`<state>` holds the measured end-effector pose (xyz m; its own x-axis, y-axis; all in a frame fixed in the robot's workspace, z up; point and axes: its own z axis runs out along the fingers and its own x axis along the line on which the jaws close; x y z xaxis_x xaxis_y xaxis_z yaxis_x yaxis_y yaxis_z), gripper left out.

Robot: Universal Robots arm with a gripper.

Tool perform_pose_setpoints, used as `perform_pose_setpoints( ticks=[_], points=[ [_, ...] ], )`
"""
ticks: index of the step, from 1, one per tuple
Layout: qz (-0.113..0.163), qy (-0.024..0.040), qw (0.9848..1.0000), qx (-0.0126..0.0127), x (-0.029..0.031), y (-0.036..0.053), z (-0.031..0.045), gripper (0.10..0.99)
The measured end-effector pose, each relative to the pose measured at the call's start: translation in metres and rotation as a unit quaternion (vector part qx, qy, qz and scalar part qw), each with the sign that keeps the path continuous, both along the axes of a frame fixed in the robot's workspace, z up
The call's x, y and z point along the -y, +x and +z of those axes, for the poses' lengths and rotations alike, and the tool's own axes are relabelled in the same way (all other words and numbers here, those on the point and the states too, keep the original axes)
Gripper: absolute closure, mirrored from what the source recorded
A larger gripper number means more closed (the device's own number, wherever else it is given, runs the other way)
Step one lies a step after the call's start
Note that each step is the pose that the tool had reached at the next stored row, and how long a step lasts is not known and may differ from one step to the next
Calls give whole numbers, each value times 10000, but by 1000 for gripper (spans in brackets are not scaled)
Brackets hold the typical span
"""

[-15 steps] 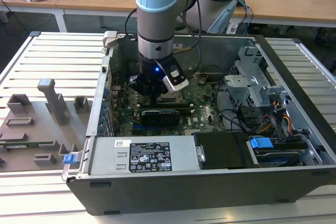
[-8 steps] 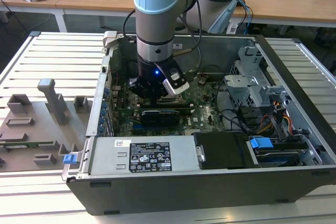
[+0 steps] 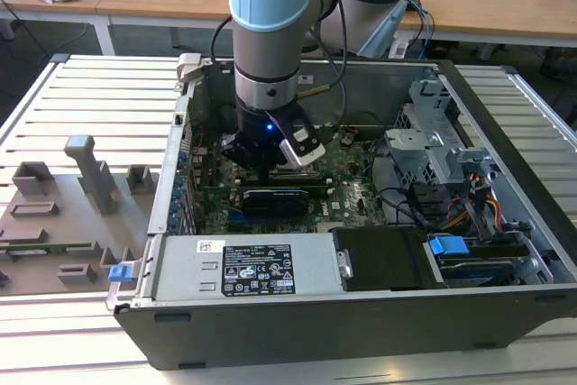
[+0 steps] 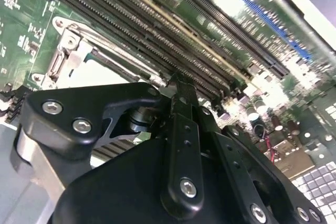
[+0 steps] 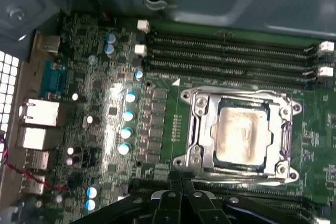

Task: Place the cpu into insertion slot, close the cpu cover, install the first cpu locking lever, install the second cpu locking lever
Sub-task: 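Install the second cpu locking lever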

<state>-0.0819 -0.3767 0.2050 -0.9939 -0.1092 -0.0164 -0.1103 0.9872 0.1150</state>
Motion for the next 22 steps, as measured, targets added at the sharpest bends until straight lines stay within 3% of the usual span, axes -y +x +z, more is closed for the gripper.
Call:
perform_pose_setpoints(
  ticks=[1,3,5,8,10,12,13,16,18,20,22],
  points=[
    [4,34,10000,-1,0,0,-5,980],
    [18,167,9999,1,0,0,-23,980],
    [22,229,9997,1,-1,0,-52,980],
    [28,272,9996,-1,0,-1,-64,980],
    [31,283,9996,16,-3,2,-44,980],
    [32,276,9996,18,-1,0,81,980],
    [30,236,9997,19,-7,0,98,980],
    [32,-305,9995,11,-142,28,100,980],
    [33,-569,9984,1,-230,66,94,980],
    [35,-625,9980,-18,-281,123,84,980],
    [38,-627,9980,-84,-334,274,58,980]
  ],
)
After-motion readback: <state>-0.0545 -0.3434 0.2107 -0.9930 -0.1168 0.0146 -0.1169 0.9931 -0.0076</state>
